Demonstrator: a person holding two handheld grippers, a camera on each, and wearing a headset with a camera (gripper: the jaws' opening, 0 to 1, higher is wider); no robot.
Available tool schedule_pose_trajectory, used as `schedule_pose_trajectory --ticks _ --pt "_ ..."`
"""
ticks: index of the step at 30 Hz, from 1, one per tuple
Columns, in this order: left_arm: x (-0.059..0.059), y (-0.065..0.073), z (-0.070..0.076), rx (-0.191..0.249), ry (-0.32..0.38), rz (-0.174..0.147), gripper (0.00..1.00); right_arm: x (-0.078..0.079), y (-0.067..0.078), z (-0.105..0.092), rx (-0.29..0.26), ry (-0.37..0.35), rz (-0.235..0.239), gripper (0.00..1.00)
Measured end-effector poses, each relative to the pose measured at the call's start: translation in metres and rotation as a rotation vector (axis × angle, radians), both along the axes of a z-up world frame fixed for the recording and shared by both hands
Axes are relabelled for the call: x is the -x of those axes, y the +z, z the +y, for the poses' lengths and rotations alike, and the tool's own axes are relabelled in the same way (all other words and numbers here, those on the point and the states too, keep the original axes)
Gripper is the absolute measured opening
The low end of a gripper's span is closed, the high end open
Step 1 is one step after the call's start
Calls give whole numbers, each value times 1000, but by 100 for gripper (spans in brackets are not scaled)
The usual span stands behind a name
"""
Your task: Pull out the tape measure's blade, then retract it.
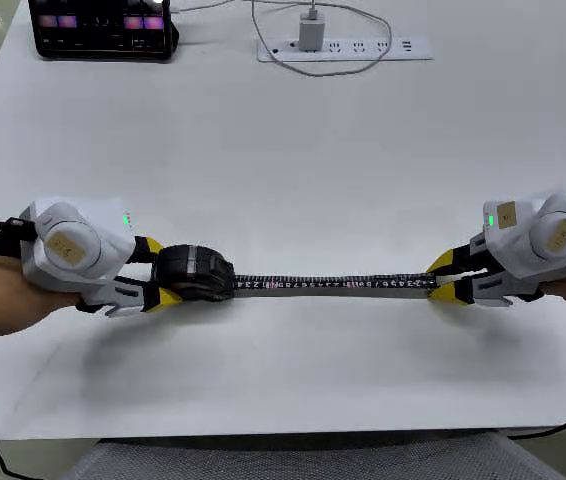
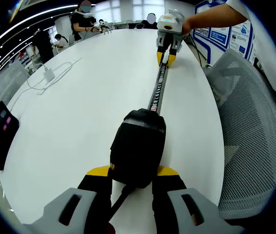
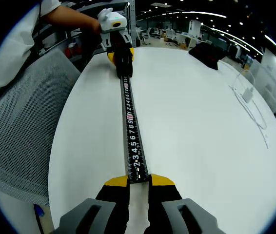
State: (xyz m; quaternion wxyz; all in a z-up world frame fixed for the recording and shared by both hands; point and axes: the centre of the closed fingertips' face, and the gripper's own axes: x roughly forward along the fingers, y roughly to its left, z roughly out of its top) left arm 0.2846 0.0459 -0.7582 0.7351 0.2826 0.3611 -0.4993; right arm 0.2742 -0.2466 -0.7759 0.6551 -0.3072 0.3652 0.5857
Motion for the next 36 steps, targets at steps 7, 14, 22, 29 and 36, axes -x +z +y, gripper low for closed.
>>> schedule_pose_trajectory --ticks 7,14,22,29,36 --pt "0 0 0 4 14 2 27 -1 -1 -1 15 -1 0 11" --pt "0 0 0 5 10 2 27 0 -1 0 22 7 2 12" --pt "-2 1 1 4 15 0 31 3 0 1 19 -19 25 21" --pt "-1 2 2 10 30 9 37 2 2 2 8 -24 22 22" --pt "-1 6 0 32 49 12 42 5 8 6 -37 -100 62 29"
